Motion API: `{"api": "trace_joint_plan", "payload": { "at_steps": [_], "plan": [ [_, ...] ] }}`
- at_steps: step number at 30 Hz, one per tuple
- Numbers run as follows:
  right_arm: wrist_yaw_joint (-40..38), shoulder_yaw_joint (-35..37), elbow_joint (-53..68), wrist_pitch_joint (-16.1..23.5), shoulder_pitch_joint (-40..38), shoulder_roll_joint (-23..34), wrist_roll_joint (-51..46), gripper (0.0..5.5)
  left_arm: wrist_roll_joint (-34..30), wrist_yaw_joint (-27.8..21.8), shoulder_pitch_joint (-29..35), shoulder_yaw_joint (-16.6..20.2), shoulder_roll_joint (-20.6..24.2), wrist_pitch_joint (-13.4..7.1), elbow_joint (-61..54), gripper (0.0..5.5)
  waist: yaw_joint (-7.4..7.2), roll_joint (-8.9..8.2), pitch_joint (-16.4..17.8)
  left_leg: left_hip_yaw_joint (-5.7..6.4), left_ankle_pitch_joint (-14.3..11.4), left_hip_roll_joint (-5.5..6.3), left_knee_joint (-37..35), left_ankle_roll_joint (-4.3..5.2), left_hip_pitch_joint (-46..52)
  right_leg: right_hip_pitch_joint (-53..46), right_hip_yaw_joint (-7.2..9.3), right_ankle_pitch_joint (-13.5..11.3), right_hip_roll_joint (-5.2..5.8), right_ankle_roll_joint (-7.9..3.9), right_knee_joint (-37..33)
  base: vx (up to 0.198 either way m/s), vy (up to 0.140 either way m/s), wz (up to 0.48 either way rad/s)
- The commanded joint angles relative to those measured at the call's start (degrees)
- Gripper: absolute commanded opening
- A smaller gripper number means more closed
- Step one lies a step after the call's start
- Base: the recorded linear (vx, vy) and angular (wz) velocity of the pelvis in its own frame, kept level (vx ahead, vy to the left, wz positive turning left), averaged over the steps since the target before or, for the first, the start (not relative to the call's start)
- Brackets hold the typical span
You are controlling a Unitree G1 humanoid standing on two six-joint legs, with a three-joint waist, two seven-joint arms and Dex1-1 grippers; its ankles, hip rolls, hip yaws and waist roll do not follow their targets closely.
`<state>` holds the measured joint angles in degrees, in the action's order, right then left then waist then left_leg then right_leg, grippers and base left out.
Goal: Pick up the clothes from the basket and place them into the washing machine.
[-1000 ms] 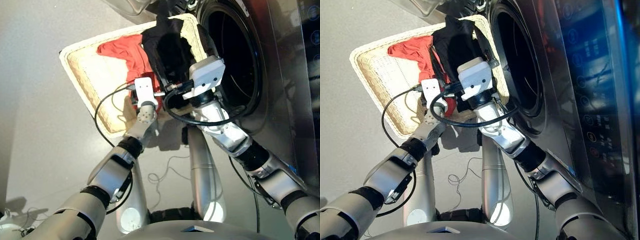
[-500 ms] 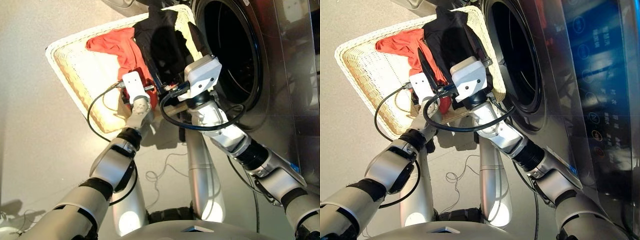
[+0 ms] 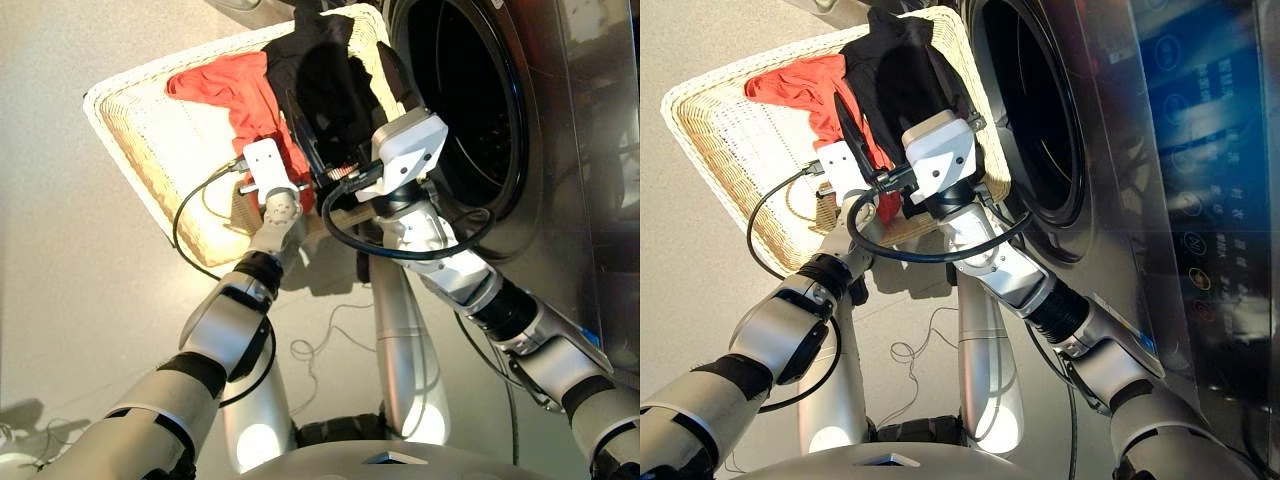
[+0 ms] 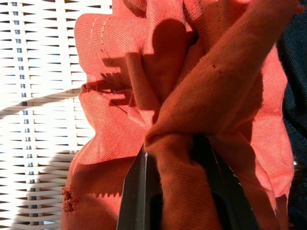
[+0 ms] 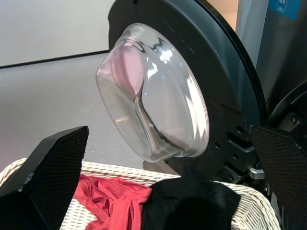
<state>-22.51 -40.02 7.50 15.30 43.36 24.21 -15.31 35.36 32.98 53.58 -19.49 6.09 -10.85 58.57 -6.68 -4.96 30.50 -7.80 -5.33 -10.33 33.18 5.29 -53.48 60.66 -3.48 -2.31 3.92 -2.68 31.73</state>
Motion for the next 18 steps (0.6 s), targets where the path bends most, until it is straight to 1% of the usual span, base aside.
{"api": "trace_joint_plan", "payload": {
  "at_steps": [1,5,9,11,12,13,14,15,16,18],
  "plan": [
    [0.65,0.89,8.34,3.36,-0.71,1.15,-1.28,5.50,-1.73,0.16,1.00,-0.21,-1.42,-0.32,2.42,0.00,-0.02,-0.55,-2.45,2.62,3.41,-1.75,0.48,1.65,-2.87,-0.65,-2.10,2.18,2.14,-5.13,2.36,0.000,0.000,0.000],
    [0.82,1.24,8.48,3.30,-1.31,1.28,-1.20,5.50,-1.97,0.07,0.72,-0.13,-1.41,-0.39,2.10,0.00,-0.01,-0.51,-2.40,2.47,3.47,-1.75,0.37,1.64,-2.97,-0.68,-2.15,2.05,2.20,-5.19,2.13,0.000,0.000,0.000],
    [0.80,1.68,8.11,3.15,-1.92,1.40,-0.51,5.50,-2.23,-0.17,-0.59,-0.62,-1.37,-1.14,0.08,0.00,0.17,-0.40,-2.37,2.32,3.61,-1.53,0.06,1.54,-2.75,-1.02,-2.10,1.83,2.35,-5.28,1.68,0.000,0.000,0.000],
    [0.46,2.92,7.52,2.71,-3.04,1.98,0.28,5.50,-3.06,-0.05,-3.18,-1.97,-0.99,-2.35,-4.80,0.00,0.43,0.03,-2.31,2.34,3.88,-1.19,-0.66,1.43,-2.33,-1.47,-1.93,1.61,2.59,-5.36,1.20,0.000,0.000,0.000],
    [0.46,2.93,7.53,2.71,-3.07,1.97,0.28,5.50,-3.07,-0.02,-3.23,-2.00,-0.99,-2.34,-4.85,0.00,0.45,0.02,-2.32,2.34,3.89,-1.19,-0.69,1.43,-2.29,-1.50,-1.93,1.61,2.60,-5.36,1.18,0.000,0.000,0.000],
    [0.21,3.25,7.12,2.62,-3.45,2.08,0.54,5.50,-3.45,0.13,-4.07,-2.69,-0.67,-2.97,-7.35,0.00,0.55,0.19,-2.31,2.48,3.98,-1.04,-0.90,1.38,-2.17,-1.66,-1.83,1.53,2.71,-5.37,1.05,0.000,0.000,0.000],
    [-0.44,4.54,6.42,2.10,-4.28,2.61,1.84,5.50,-5.01,0.14,-6.95,-3.92,0.97,-3.86,-13.17,0.00,0.85,0.61,-2.26,2.57,4.22,-0.80,-1.83,1.27,-1.60,-2.25,-1.80,1.33,2.88,-5.42,0.40,0.000,0.000,0.000],
    [-0.62,5.39,5.95,1.91,-5.01,2.72,1.82,5.50,-4.58,0.13,-8.93,-3.78,2.12,-4.82,-16.94,0.00,1.14,0.86,-2.22,2.58,4.36,-0.57,-2.42,1.22,-1.16,-2.78,-1.68,1.18,3.00,-5.46,0.00,0.000,0.000,0.000],
    [-0.61,5.40,5.96,1.91,-5.05,2.70,1.82,5.50,-4.59,0.16,-9.00,-3.81,2.13,-4.79,-17.01,0.00,1.14,0.84,-2.22,2.57,4.38,-0.56,-2.47,1.22,-1.10,-2.83,-1.68,1.17,3.00,-5.46,-0.03,0.000,0.000,0.000],
    [-1.23,6.93,5.28,1.40,-6.28,3.11,2.39,5.50,-3.38,0.29,-12.68,-3.80,3.70,-6.60,-24.87,0.00,1.75,1.28,-1.95,2.39,4.75,-0.08,-3.81,1.19,-0.21,-3.69,-1.52,0.87,3.32,-5.58,-1.08,0.000,0.000,0.000]
  ]
}}
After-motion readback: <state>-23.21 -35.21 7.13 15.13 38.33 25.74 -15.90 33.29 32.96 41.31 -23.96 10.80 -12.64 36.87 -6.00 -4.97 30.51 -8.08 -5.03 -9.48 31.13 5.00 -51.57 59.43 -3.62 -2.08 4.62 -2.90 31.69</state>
